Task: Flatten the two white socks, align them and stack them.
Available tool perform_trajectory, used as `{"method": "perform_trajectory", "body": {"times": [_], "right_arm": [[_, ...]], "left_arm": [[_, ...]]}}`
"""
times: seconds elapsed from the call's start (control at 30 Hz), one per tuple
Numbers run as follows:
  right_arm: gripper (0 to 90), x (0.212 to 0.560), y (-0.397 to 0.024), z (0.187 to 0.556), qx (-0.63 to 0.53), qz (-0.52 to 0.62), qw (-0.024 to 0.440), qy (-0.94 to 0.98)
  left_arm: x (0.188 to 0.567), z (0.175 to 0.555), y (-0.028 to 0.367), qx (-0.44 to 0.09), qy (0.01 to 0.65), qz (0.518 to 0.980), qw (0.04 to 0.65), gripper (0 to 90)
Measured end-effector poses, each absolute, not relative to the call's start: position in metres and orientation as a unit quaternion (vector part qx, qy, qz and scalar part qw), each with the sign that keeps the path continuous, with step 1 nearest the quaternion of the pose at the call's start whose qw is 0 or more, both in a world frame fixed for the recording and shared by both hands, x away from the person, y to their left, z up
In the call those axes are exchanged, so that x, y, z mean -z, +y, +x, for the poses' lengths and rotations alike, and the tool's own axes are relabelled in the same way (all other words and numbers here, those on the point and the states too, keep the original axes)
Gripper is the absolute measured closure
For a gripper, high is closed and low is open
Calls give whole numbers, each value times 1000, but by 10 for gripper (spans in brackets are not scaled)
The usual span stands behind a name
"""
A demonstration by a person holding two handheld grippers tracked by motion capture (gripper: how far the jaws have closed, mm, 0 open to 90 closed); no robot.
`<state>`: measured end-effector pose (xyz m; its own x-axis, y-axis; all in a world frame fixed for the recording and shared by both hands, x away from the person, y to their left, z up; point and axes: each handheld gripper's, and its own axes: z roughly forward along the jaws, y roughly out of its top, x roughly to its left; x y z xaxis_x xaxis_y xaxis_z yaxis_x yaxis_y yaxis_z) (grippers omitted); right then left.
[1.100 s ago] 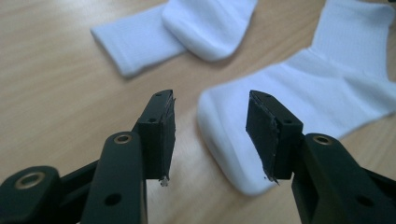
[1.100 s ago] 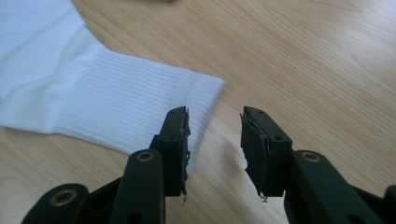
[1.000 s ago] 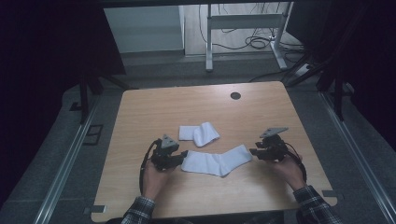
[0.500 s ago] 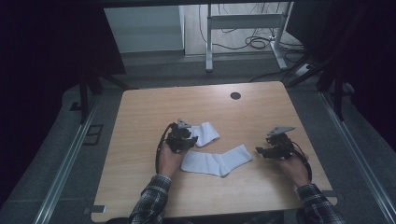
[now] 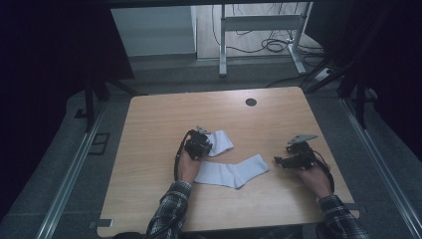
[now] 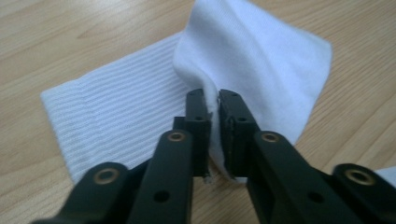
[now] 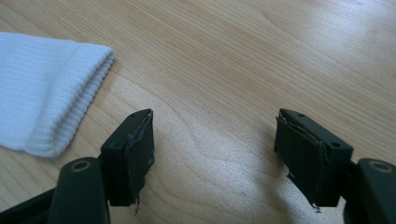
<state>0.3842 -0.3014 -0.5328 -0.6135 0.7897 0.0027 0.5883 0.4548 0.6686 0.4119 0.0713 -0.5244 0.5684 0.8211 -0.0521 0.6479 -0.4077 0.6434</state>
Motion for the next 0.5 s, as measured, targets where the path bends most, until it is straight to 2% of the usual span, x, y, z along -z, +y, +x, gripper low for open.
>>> {"method": "perform_trajectory", "body": {"times": [0.27, 0.5], "right_arm": [[247, 534, -301, 385, -327, 409, 158, 837], [232, 535, -300, 384, -328, 408, 159, 837]], "left_arm": [[504, 416, 69, -124, 445, 812, 357, 843], [481, 427, 44, -108, 428, 807, 392, 840]]}}
